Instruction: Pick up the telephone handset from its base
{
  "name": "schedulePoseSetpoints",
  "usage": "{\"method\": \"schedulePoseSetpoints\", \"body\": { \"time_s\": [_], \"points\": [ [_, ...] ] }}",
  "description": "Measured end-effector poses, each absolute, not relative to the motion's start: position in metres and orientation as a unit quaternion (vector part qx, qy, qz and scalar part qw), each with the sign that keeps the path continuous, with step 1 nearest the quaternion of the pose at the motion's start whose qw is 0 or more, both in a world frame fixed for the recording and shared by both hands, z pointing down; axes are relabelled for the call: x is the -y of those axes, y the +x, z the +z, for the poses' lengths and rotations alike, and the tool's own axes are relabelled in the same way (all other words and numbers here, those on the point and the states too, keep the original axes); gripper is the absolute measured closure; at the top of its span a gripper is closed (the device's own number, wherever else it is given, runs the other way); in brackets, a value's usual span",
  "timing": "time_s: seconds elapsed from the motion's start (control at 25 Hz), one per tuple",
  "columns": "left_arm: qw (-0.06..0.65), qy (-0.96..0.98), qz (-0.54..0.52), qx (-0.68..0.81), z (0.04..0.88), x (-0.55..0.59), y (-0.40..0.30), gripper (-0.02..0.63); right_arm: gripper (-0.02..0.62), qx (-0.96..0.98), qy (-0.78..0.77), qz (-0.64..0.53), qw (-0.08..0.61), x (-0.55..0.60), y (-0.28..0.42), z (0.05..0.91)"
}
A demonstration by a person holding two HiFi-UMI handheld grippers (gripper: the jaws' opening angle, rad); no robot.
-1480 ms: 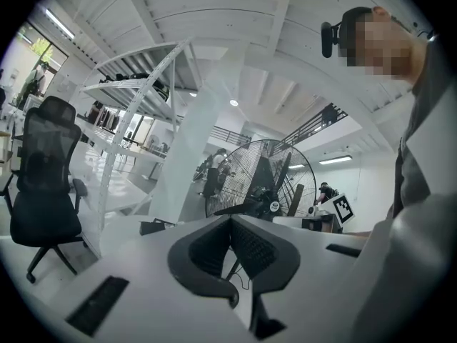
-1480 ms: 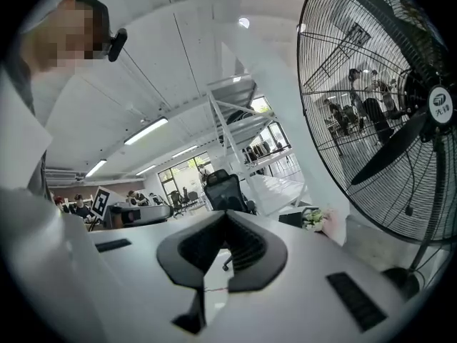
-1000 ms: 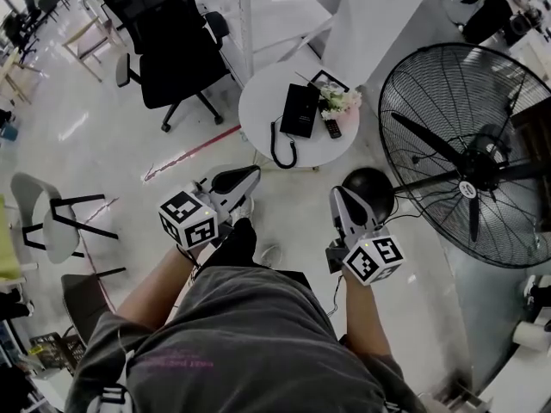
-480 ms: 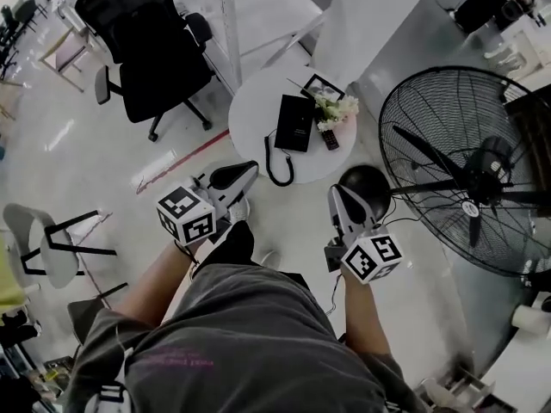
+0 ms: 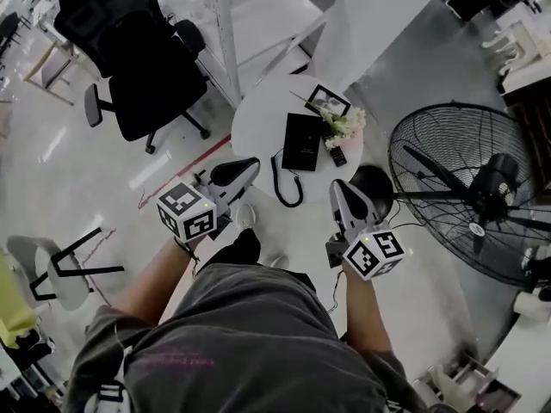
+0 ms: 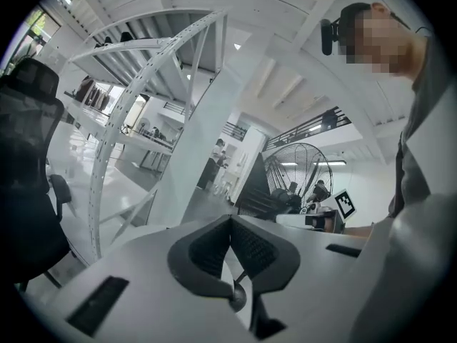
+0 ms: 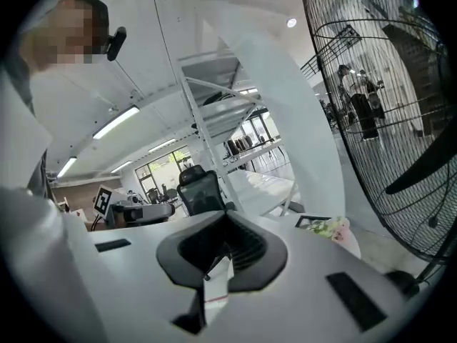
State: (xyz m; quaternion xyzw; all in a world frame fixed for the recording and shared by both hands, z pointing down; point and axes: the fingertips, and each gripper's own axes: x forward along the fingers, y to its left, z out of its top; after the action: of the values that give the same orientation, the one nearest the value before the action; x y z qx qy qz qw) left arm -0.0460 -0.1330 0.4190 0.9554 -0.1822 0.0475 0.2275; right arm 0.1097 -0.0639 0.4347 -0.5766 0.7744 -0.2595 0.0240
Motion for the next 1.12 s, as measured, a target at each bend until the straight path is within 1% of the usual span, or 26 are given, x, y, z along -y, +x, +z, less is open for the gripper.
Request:
{"method": "schedulePoseSetpoints", "body": {
  "time_s": [0.6,1.12],
  "points": [
    [0.240,0.957,0.050,0.157,0.430,0.200,-0.059,0.591,0.576,-0.756,-0.598,-0.264,0.024,0.128,0.091,0.442],
    [0.264,0.948,0.076,0.163,0.477,0.228,-0.027,0.591,0.576,-0.753,-0.593,-0.285,0.006,0.158,0.125,0.470]
  ]
}}
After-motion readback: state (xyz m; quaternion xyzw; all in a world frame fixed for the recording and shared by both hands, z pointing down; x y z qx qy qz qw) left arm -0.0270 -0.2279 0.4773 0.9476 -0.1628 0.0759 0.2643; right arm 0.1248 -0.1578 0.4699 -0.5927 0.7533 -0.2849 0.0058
